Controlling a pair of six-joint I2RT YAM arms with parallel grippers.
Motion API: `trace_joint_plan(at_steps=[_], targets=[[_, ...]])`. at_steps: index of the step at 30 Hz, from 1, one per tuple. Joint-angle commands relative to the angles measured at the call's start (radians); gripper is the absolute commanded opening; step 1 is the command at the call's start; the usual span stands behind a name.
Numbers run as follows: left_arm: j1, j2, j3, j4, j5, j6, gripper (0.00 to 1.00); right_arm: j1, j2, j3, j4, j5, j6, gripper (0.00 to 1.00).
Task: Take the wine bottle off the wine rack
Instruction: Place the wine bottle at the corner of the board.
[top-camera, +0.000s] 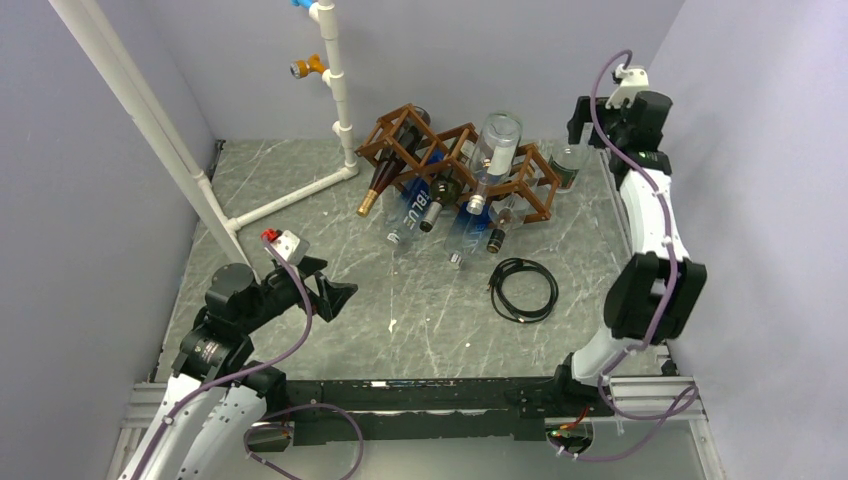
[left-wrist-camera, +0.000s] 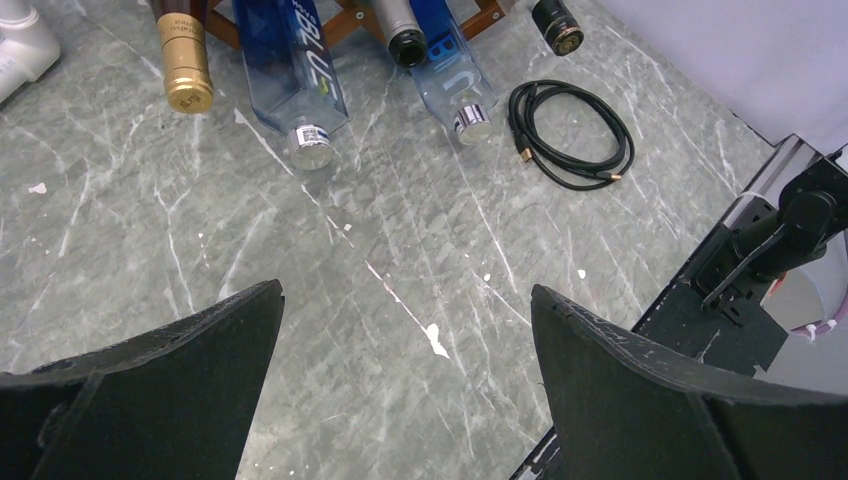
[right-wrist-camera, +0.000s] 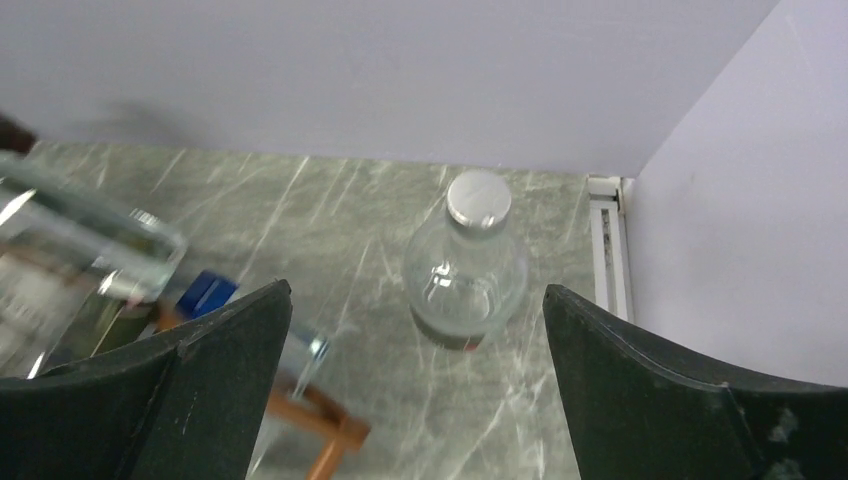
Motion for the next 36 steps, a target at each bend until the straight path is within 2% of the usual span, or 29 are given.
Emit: trace_joint_plan(at_steps=[1,7,19,26,36], targets=[[0.013,-0.003,-0.001,0.077,0.07,-0.02,1.0,-0.033,-0.18,-0.126,0.01,-0.165,-0.052,0.99],[0.027,0.02,-0.015,0.13,0.141,-0.075,0.99,-0.052,-0.413,-0.335,-0.01,-0.297,-0.098,0.99],[0.027,0.065,-0.056,0.296,0.183,-0.315,1.0,-0.082,-0.74,-0.565,-0.114,-0.547,-0.134,0.99],[0.027,0.181,-0.078,0.441,0.218,-0.443,0.99,-0.123,-0.789,-0.623,-0.117,-0.743,-0.125,0.99],[0.027,0.423,-0.017,0.545,0.22,-0.473,1.0,-0.134,-0.786,-0.635,-0.128,-0.798,-0.141,0.99]])
